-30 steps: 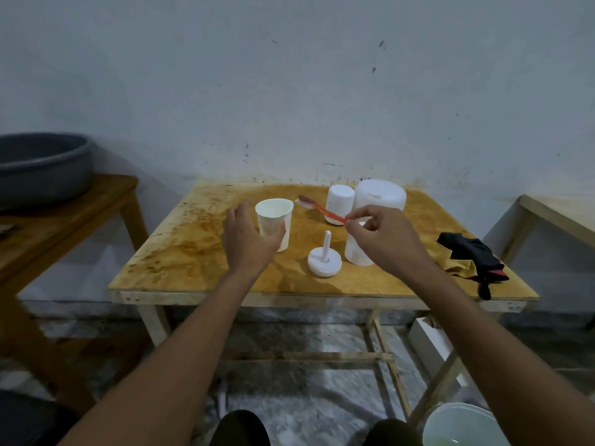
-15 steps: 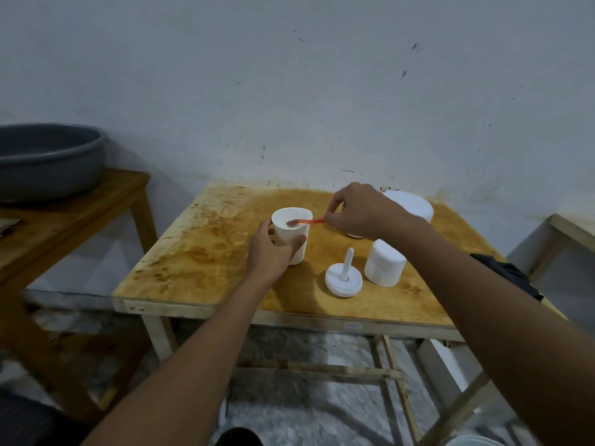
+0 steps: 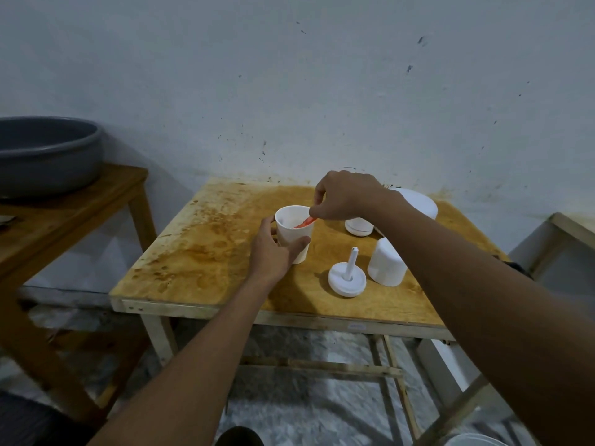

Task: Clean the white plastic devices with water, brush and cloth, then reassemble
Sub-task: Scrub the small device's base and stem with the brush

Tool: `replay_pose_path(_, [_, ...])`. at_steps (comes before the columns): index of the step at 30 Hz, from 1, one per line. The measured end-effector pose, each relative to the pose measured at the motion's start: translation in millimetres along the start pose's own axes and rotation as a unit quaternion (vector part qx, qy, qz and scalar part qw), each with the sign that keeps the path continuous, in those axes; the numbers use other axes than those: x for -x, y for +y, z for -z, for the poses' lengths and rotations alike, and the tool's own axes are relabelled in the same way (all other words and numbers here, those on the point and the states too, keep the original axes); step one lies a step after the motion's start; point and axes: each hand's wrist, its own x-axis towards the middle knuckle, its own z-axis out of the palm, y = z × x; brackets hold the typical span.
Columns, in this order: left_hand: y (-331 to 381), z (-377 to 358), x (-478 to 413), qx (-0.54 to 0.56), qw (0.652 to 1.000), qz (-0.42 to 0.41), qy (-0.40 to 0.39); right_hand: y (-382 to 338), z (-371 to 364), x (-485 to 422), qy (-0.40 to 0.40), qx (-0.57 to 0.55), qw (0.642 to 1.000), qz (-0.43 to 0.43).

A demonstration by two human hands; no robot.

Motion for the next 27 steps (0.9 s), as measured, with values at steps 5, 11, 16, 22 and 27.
replay_pose_path(5, [2, 1, 1, 0.005, 1.0, -0.006, -0.001, 4, -5, -6, 0.023, -0.093, 0.995, -0.01])
replay_pose_path(11, [4, 0, 1, -0.004, 1.0, 0.005, -0.001, 11, -24, -1, 0.098, -0.173, 0.978, -0.064])
replay_pose_path(16, [6, 0, 2, -0.001, 1.0, 0.007, 0.006, 12, -37, 3, 0.108, -0.239, 0.961, -0.088])
replay_pose_path(22, [9, 0, 5, 0.001, 1.0, 0.017, 0.007, 18, -46, 6, 0.087, -0.287, 0.95, -0.083])
replay_pose_path(27, [10, -2, 9, -0.012, 1.0, 0.018, 0.013, 20, -46, 14, 0.091, -0.321, 0.937, -0.1])
